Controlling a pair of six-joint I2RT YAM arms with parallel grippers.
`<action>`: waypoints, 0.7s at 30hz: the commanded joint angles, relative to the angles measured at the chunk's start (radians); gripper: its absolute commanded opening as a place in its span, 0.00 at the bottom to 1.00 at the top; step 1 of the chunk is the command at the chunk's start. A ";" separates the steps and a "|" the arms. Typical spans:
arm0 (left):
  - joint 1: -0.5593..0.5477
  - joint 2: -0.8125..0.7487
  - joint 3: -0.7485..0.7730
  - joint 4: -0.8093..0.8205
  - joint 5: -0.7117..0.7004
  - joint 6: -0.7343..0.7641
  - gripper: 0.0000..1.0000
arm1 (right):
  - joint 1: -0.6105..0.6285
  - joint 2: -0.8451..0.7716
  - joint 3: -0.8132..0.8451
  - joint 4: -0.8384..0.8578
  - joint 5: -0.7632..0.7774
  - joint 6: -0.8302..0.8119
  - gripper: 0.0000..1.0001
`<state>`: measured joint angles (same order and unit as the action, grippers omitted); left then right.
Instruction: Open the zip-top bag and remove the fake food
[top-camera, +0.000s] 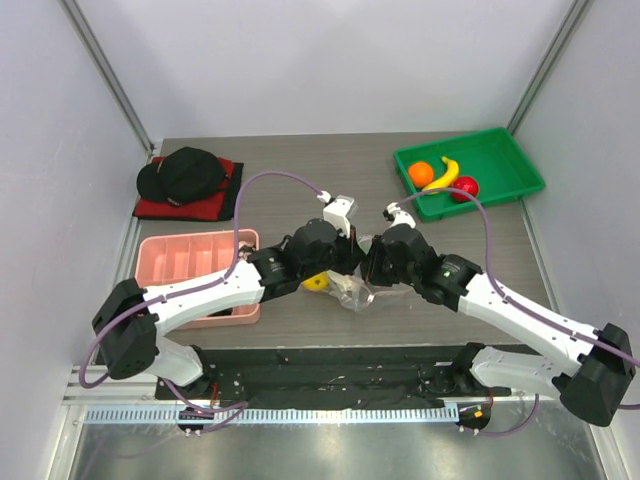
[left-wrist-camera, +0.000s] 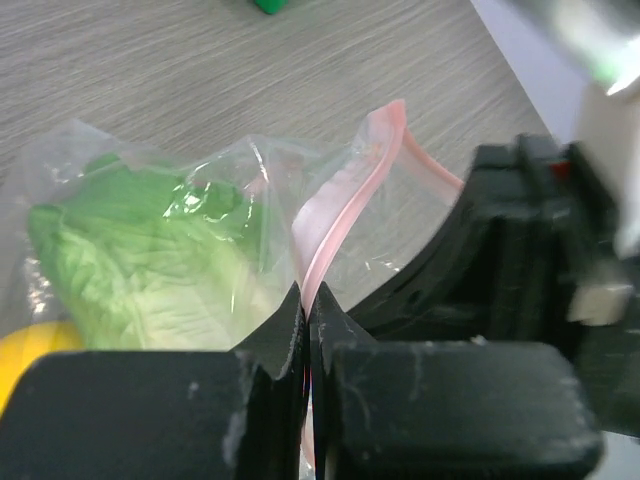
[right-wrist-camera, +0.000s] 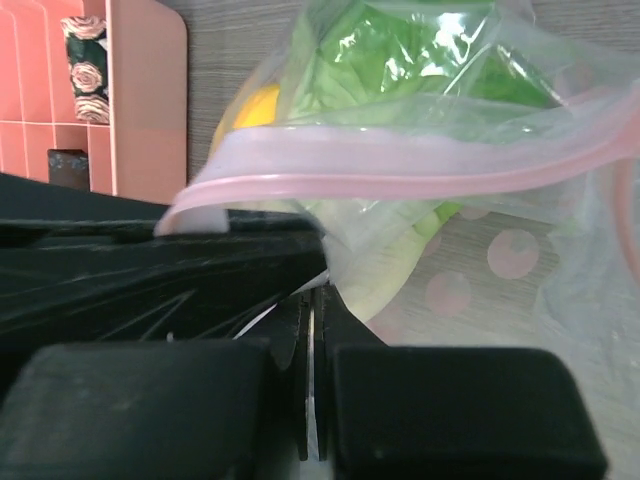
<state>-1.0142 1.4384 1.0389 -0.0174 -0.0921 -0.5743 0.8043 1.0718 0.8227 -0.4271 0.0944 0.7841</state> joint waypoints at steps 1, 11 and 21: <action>-0.058 -0.016 -0.020 -0.008 0.006 -0.007 0.00 | -0.007 -0.073 0.145 0.068 0.048 0.000 0.02; 0.019 -0.090 -0.037 -0.090 -0.120 0.090 0.00 | -0.020 -0.271 0.084 -0.128 0.010 -0.009 0.01; 0.039 -0.136 -0.099 -0.090 -0.107 0.079 0.00 | -0.019 -0.210 0.311 -0.211 0.038 -0.092 0.01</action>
<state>-0.9783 1.3380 0.9691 -0.0883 -0.1749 -0.5129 0.7879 0.8589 1.0325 -0.6624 0.1108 0.7357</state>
